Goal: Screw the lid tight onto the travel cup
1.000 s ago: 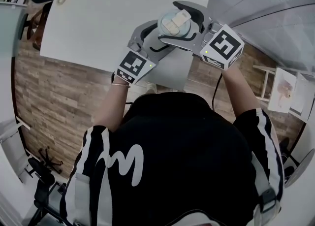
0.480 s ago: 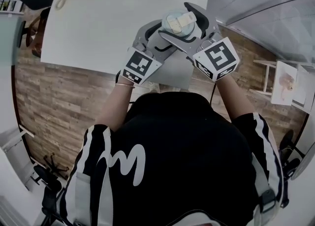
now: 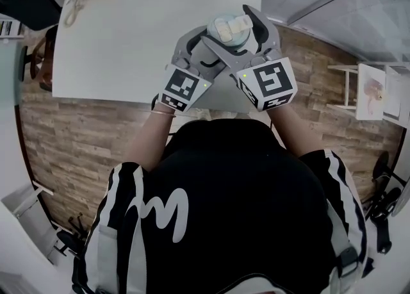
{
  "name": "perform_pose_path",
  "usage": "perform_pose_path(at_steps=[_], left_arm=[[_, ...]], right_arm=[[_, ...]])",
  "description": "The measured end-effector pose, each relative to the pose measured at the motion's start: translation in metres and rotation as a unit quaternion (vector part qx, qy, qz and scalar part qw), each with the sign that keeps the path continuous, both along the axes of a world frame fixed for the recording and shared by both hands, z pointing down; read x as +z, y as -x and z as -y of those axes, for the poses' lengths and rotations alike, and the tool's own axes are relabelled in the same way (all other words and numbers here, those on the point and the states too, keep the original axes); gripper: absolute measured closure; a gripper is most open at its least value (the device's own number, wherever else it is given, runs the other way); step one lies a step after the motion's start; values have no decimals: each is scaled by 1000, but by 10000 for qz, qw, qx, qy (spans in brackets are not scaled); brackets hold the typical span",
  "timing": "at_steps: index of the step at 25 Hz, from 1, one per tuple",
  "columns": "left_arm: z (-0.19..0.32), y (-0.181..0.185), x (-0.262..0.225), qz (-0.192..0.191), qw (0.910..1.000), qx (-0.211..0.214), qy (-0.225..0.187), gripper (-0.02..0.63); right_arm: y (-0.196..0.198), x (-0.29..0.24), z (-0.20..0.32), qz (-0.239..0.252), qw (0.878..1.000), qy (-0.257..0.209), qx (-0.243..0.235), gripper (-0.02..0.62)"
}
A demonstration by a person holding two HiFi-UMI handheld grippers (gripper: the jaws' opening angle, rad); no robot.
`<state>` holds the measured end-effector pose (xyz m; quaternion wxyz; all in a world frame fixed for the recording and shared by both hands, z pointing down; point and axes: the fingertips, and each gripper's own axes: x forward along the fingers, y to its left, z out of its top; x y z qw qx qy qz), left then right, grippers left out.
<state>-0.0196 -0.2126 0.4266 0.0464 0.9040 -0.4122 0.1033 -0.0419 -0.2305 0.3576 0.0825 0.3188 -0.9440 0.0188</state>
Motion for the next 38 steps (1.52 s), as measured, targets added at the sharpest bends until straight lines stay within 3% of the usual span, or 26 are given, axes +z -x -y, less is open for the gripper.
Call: perform_pose_path(at_steps=[6, 9, 11, 14, 16, 18, 20, 23, 28, 33, 38], left_arm=[[2, -3, 0, 10, 10000, -72, 3, 265], [1, -4, 0, -12, 10000, -79, -12, 267], [1, -4, -1, -28, 10000, -36, -20, 267], [1, -3, -1, -45, 10000, 57, -36, 267], [1, -3, -1, -42, 9999, 87, -44, 267], [1, -4, -2, -43, 9999, 88, -45, 267], [1, -4, -2, -46, 9999, 89, -38, 267], [1, -3, -1, -29, 9999, 93, -27, 267], [3, -4, -2, -39, 10000, 50, 8, 267], [2, -3, -2, -33, 10000, -16, 15, 265], [3, -6, -2, -17, 10000, -52, 13, 265]], right_arm=[[-7, -1, 4, 139, 9973, 2, 728, 153], [-7, 0, 3, 154, 9972, -15, 734, 158], [-3, 0, -1, 107, 9995, 34, 286, 142], [2, -4, -11, 115, 9941, 193, -1062, 129], [3, -9, -19, -58, 9761, 177, -2167, 126], [2, -9, -29, -437, 9462, 96, -3205, 126], [1, -1, -34, -888, 9144, 93, -3948, 126], [5, 11, -31, -1222, 8864, 198, -4462, 127], [14, 5, -35, -854, 8615, 427, -4986, 150], [14, 1, -37, -624, 8623, 298, -5017, 155], [12, 0, -30, -442, 8944, 254, -4443, 156]])
